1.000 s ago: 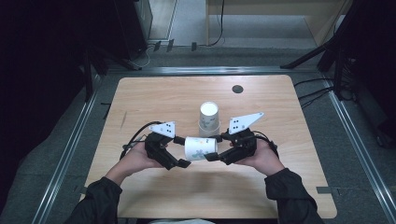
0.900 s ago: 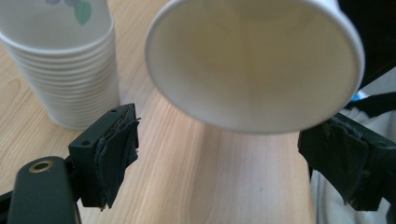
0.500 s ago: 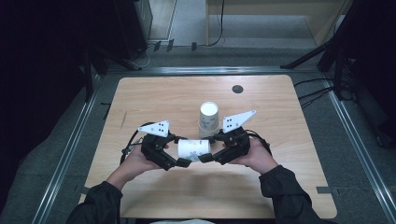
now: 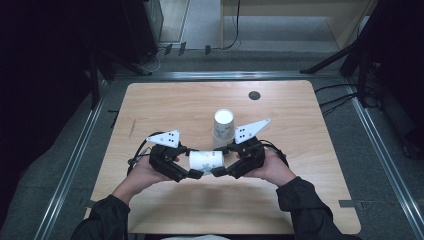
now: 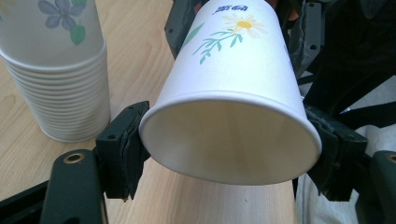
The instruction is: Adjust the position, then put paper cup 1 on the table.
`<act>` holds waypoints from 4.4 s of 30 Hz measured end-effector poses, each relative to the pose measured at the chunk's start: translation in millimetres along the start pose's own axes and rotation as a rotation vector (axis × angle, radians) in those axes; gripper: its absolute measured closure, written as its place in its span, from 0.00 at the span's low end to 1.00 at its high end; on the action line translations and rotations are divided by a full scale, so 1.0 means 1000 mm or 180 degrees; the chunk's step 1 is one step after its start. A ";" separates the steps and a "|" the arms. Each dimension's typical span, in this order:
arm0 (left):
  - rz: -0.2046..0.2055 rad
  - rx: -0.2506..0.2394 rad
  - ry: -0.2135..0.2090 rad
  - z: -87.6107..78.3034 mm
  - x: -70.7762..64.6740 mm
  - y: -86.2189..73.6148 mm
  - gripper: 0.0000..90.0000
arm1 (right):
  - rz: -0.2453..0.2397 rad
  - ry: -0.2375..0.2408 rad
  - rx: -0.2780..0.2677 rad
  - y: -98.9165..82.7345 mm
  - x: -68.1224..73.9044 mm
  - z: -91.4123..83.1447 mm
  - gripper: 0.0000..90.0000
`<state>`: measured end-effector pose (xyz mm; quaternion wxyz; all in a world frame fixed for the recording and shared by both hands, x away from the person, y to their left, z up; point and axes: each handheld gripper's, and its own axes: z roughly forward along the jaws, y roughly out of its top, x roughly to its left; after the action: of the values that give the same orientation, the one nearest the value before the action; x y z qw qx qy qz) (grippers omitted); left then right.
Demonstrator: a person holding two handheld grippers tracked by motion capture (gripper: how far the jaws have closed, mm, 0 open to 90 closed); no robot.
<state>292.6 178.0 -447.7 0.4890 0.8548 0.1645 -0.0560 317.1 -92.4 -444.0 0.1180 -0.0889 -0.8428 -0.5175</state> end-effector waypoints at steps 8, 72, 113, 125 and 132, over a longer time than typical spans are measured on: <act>0.0069 0.0266 0.0135 -0.005 0.001 0.003 0.27 | -0.0066 -0.0186 0.0181 -0.006 0.000 0.002 0.26; 0.0309 0.1093 0.0292 0.025 0.000 0.019 0.16 | -0.0089 -0.0290 0.0665 -0.030 -0.004 0.016 0.37; -0.0244 0.0017 0.0105 0.019 0.005 0.019 0.18 | 0.0046 -0.0333 0.0170 -0.020 -0.007 -0.005 0.37; -0.0259 -0.0078 0.0083 0.023 0.002 0.020 0.19 | 0.0064 -0.0222 0.0141 -0.020 -0.006 0.005 0.37; -0.0210 -0.0094 0.0118 0.023 0.000 0.020 0.23 | 0.0032 -0.0198 0.0171 -0.020 -0.005 0.009 0.38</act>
<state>301.1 149.2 -443.1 0.4964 0.8425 0.2025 -0.0538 315.4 -93.6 -466.4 0.0968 -0.1059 -0.8592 -0.4910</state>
